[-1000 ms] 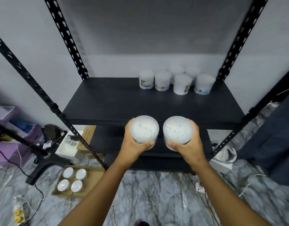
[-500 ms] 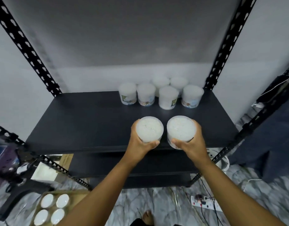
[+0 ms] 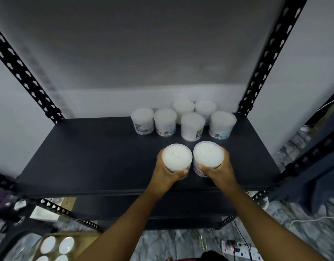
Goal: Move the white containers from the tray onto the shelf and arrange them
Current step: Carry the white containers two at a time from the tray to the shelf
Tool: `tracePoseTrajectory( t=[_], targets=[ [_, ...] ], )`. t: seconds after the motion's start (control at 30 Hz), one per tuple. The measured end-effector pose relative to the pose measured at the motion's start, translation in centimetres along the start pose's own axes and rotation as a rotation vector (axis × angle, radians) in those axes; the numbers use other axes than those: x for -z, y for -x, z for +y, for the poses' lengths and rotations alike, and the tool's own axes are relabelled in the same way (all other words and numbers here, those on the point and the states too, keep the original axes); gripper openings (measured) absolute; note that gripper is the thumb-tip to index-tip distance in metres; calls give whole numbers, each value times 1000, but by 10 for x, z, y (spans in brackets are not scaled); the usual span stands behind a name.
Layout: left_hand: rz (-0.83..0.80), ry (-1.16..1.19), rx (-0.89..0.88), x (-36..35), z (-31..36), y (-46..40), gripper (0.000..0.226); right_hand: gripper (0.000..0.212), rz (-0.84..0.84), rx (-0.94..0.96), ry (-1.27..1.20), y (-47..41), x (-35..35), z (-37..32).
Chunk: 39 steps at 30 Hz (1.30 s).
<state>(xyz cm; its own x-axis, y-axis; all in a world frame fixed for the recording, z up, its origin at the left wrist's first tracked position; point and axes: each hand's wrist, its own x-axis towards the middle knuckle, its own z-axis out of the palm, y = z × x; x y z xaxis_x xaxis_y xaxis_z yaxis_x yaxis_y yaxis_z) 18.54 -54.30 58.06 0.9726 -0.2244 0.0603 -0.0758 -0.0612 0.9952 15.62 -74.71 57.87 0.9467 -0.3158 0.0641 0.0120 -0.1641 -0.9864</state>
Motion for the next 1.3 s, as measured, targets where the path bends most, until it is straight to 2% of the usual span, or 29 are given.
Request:
tracePoseTrajectory(
  t=[0.27,0.67,0.93,1.3],
  targets=[
    [30,-68,-3,-10,-4,-34,87,90,1,19,23,-40,3,7],
    [23,-99,11,-8,-5,-73,84,75,-5,47,40,-72,5,3],
    [-2,-121,44,-6,-7,-80,90,75,-8,34,14,-77,9,2],
    [-7,-113,45,-6,-4,-79,91,86,-40,16,1,-78,11,-2]
  ],
)
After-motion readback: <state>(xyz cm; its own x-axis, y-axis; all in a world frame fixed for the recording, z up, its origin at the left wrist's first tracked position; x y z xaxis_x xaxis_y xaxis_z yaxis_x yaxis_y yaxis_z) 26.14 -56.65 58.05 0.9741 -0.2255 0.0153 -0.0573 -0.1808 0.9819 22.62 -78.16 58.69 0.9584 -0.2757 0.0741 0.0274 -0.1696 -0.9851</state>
